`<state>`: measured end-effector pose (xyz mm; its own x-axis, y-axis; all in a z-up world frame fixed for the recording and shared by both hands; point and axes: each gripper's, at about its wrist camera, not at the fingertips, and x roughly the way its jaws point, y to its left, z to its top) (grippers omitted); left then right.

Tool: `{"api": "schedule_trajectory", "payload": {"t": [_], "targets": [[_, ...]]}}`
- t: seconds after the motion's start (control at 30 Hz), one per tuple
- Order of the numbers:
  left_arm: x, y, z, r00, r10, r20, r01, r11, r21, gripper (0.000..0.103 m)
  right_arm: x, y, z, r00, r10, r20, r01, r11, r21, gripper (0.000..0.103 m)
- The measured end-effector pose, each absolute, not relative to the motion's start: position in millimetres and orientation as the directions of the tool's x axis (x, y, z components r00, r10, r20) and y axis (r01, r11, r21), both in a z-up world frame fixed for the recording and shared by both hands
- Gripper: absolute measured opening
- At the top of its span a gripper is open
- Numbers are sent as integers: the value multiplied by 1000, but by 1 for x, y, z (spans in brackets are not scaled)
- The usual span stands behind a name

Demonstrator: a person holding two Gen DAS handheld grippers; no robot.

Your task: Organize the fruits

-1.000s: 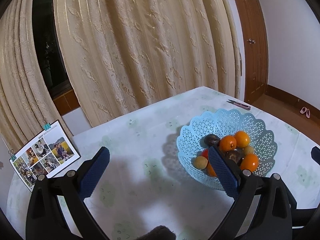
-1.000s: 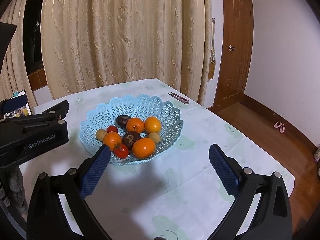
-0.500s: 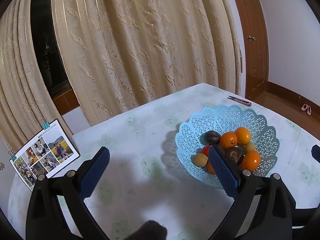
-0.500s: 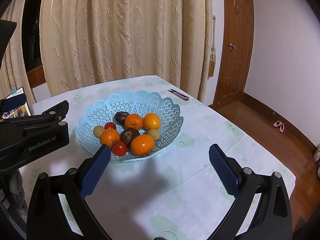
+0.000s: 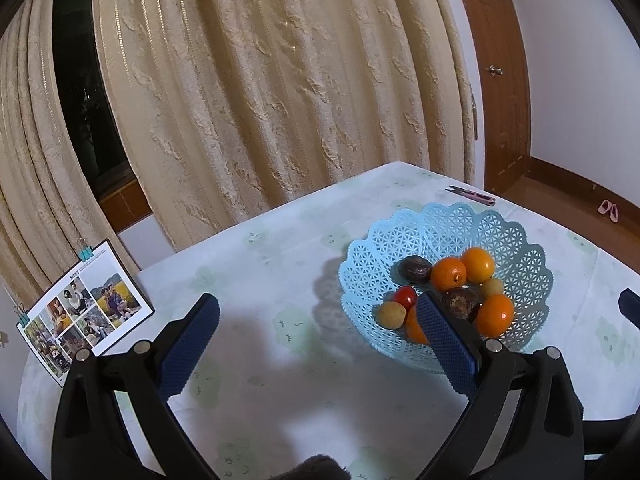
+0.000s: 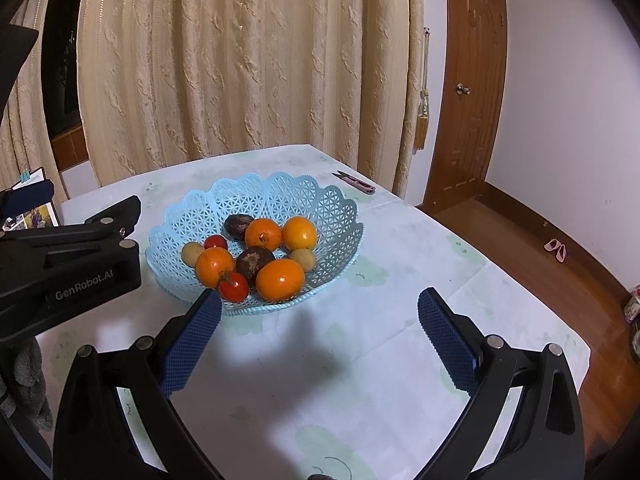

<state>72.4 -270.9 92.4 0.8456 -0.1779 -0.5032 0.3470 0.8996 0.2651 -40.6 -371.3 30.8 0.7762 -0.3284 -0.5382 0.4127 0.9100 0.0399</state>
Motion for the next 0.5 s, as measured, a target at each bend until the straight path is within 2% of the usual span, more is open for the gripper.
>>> {"api": "schedule_trajectory", "payload": {"t": [0.5], "targets": [[65,-265,96,850,-174,-497,342,900,270,98,-49,-360,27,783,-284,-553,375,925,56,100]]}}
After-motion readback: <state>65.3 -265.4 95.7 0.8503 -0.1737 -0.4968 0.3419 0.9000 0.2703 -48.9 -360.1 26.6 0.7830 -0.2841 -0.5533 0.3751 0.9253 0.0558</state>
